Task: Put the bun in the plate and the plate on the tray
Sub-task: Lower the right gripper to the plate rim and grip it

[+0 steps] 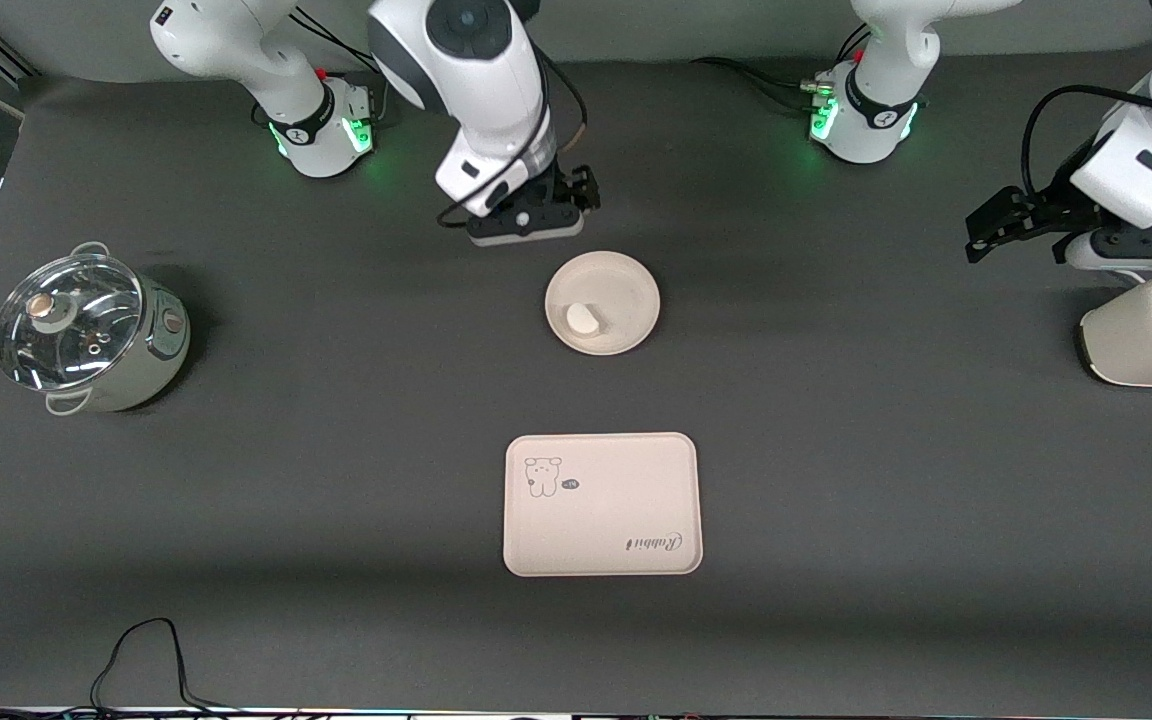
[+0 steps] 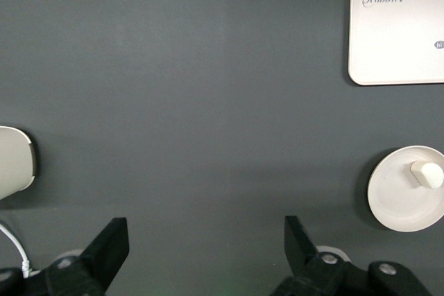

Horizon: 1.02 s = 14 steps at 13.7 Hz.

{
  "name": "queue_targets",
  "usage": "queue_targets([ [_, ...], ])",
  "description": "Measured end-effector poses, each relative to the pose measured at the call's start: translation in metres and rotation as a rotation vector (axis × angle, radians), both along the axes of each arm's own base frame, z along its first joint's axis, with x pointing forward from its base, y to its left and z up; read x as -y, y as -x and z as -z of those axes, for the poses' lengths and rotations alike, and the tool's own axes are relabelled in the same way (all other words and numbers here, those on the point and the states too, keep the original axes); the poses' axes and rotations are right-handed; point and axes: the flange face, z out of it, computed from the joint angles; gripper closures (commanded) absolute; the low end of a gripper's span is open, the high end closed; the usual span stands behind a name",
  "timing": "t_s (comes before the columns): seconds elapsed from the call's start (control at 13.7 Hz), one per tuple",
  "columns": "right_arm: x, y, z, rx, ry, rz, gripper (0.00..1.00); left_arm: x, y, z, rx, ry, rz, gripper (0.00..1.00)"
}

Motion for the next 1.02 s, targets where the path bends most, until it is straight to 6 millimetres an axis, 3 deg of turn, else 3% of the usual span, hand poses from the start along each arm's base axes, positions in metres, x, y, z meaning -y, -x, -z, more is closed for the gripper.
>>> queue_targets([
  [0.29, 0.015, 0.020, 0.109, 0.021, 0.012, 0.011, 0.00, 0.004, 0.001, 0.014, -0.030, -0.022, 0.013, 0.00],
  [0.44, 0.018, 0.023, 0.148, 0.025, 0.024, 0.014, 0.00, 0.007, 0.002, 0.014, -0.034, -0.028, 0.020, 0.00],
  [0.73, 0.021, 0.017, 0.204, 0.039, 0.040, 0.026, 0.00, 0.011, 0.003, 0.017, -0.039, -0.032, 0.029, 0.00],
  [1.02, 0.032, 0.017, 0.241, 0.049, 0.054, 0.038, 0.00, 0.011, 0.003, 0.020, -0.044, -0.034, 0.029, 0.00],
])
